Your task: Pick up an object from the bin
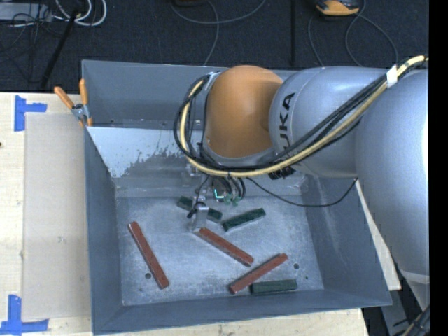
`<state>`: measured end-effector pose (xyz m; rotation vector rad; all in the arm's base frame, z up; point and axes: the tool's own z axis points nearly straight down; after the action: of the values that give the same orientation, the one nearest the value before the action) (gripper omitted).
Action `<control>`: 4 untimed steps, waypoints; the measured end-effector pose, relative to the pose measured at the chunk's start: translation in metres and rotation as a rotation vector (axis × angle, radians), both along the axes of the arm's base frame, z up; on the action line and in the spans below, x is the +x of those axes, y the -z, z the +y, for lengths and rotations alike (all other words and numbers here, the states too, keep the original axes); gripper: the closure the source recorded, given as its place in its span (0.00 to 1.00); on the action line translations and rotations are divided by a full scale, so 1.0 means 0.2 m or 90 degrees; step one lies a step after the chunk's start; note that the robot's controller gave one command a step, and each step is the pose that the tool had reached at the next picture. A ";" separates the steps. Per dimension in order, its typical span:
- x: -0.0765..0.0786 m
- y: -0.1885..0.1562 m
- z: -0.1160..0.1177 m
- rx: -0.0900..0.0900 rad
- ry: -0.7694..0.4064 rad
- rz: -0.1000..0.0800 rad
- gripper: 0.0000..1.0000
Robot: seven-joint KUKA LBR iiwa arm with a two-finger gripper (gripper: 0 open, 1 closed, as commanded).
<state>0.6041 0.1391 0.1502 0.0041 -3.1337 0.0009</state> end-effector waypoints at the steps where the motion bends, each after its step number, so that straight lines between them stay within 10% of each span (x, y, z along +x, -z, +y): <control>1: 0.03 0.42 -0.33 0.000 -0.031 -0.002 0.00; 2: 0.05 0.38 -0.32 0.001 -0.032 -0.006 1.00; 3: -0.09 -0.29 -0.19 0.002 -0.049 -0.010 1.00; 4: -0.10 -0.27 -0.20 0.001 -0.047 -0.006 0.00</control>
Offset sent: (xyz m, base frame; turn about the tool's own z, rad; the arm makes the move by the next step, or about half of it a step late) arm 0.0073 -0.0629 -0.0802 -0.0527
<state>0.5846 0.0994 0.2038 0.1205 -3.1403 -0.0007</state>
